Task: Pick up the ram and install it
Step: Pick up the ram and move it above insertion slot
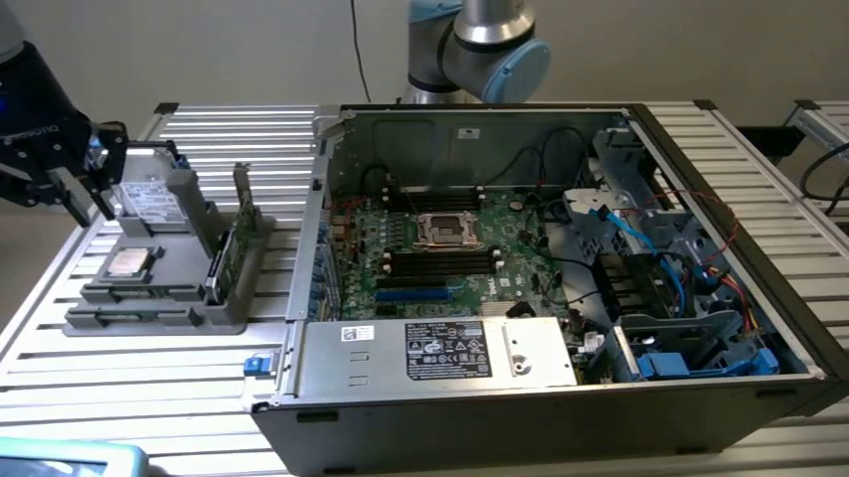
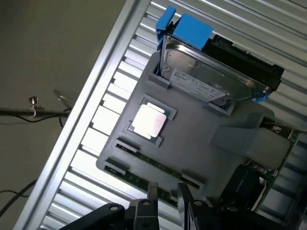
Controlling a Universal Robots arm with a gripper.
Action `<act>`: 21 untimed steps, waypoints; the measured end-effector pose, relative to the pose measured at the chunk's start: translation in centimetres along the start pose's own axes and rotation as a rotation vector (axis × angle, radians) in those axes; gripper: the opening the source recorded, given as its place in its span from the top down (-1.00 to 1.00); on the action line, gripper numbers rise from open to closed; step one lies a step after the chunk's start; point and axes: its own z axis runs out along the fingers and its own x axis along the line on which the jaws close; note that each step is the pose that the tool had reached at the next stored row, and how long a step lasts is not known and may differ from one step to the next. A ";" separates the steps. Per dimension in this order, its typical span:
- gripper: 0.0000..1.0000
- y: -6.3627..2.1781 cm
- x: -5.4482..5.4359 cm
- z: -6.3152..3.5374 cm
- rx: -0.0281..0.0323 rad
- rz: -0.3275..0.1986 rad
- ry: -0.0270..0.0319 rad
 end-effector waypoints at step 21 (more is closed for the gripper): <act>0.39 0.00 0.0 0.28 -0.0011 -0.383 0.0092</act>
